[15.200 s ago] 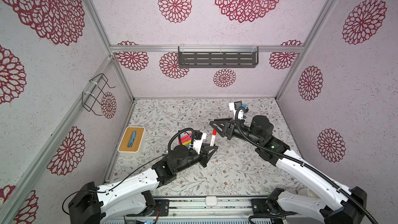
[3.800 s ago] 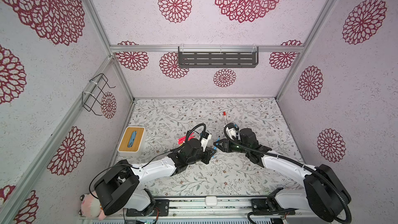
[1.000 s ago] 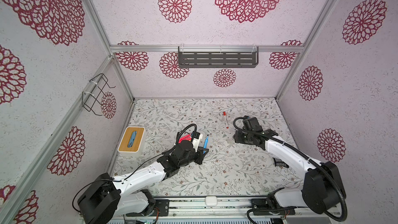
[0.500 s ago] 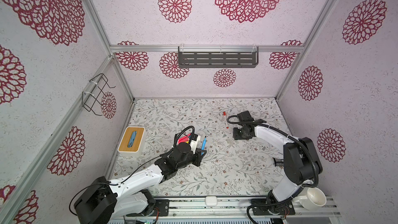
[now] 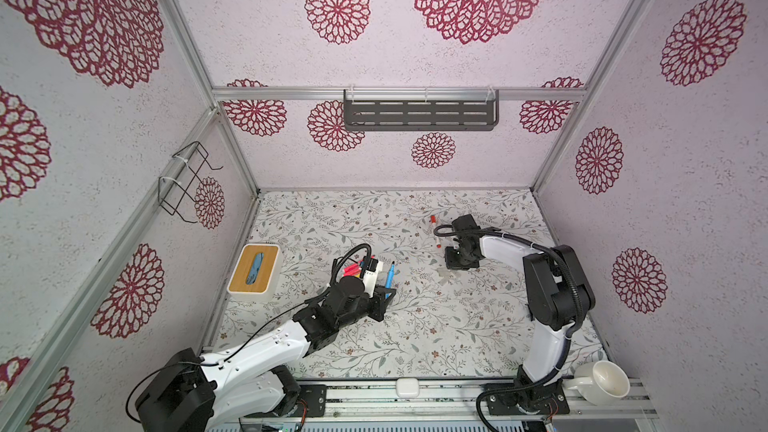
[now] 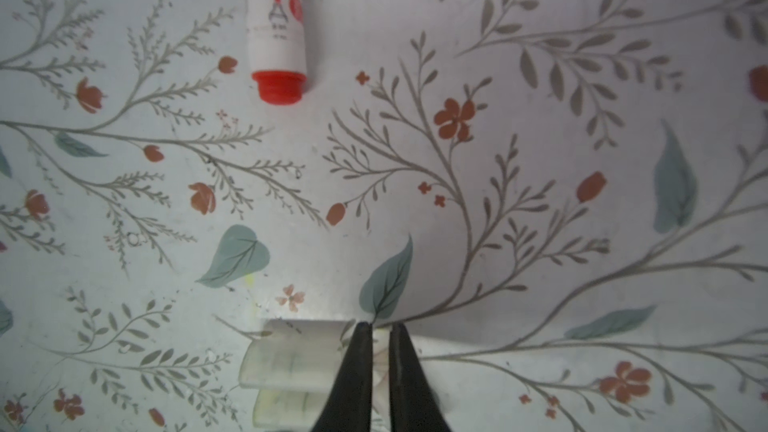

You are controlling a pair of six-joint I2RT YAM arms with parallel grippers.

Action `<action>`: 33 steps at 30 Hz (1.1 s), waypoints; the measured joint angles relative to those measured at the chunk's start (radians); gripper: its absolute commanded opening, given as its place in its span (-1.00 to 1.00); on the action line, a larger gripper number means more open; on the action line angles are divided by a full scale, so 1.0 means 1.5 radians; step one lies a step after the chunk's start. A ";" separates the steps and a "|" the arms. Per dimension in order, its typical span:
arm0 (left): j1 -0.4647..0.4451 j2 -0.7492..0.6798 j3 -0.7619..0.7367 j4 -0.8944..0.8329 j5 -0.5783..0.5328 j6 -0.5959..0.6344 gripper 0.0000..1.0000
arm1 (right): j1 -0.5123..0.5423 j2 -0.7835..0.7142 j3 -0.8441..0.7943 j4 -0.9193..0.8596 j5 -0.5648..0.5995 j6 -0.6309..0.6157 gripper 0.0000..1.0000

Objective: Insert the pens into the pen caps
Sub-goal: 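Move the right gripper over the clear caps farther from the robot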

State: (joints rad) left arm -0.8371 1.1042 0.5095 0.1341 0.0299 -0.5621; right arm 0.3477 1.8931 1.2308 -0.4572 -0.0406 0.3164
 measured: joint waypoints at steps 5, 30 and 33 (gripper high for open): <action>0.000 0.000 0.000 -0.004 -0.004 0.000 -1.00 | 0.000 0.001 -0.005 0.021 -0.020 0.003 -0.85; 0.000 0.001 0.000 -0.007 -0.012 0.001 -1.00 | 0.003 -0.179 -0.231 0.098 -0.040 0.070 -0.85; 0.000 0.002 0.000 -0.007 -0.012 0.001 -1.00 | 0.011 -0.200 -0.231 0.096 -0.038 0.079 -0.63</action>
State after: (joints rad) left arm -0.8371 1.1065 0.5091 0.1230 0.0124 -0.5613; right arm 0.3645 1.5936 0.8848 -0.3126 -0.0975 0.4355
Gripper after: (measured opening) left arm 0.183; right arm 0.124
